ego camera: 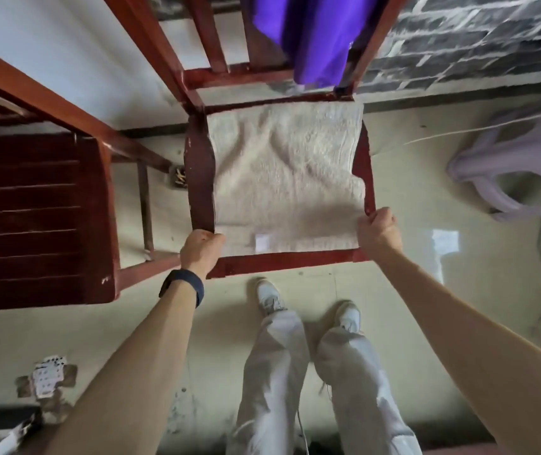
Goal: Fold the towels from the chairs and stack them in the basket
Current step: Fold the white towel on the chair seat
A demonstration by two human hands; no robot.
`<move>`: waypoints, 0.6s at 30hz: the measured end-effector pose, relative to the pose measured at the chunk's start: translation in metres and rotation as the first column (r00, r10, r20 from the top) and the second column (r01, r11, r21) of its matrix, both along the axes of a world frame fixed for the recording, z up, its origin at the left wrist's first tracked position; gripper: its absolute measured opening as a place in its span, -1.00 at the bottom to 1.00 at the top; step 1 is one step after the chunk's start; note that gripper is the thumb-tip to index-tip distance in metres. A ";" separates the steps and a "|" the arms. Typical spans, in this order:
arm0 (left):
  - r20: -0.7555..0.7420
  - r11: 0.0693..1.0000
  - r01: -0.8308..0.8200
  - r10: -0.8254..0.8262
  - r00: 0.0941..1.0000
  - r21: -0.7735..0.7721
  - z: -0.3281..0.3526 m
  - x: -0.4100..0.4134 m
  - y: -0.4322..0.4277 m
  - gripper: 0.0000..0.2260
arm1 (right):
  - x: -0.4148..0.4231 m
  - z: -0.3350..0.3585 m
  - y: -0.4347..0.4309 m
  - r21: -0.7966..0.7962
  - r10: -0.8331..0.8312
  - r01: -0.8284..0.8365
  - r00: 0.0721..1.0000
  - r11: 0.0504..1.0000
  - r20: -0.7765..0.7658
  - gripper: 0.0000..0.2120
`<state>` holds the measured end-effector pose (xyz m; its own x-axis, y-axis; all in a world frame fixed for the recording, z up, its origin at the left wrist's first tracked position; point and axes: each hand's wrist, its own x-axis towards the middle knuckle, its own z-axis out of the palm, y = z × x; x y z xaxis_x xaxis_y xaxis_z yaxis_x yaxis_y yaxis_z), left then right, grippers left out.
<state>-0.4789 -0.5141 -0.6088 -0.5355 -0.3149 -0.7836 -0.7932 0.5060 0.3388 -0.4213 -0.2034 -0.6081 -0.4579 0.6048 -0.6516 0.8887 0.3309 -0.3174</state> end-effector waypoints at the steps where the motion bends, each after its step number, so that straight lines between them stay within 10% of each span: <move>1: 0.005 1.000 0.027 -0.027 1.000 -0.012 -0.002 0.004 0.000 -0.81 | 0.003 -0.002 -0.001 0.012 -0.011 0.011 1.000 1.000 -0.017 -0.79; 8: 0.076 0.974 -0.188 0.180 0.981 0.125 0.015 0.013 -0.005 -0.83 | 0.029 0.027 -0.008 -0.085 -0.209 0.207 0.978 0.975 -0.019 -0.70; 18: 0.126 0.994 0.069 -0.058 0.990 -0.084 0.009 0.017 0.002 -0.79 | 0.032 -0.012 -0.015 0.028 -0.071 0.069 0.993 0.997 0.090 -0.69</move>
<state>-0.4615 -0.5122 -0.5994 -0.4579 -0.3543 -0.8154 -0.7914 0.5803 0.1923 -0.3891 -0.2183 -0.6197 -0.3532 0.6499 -0.6729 0.9348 0.2735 -0.2266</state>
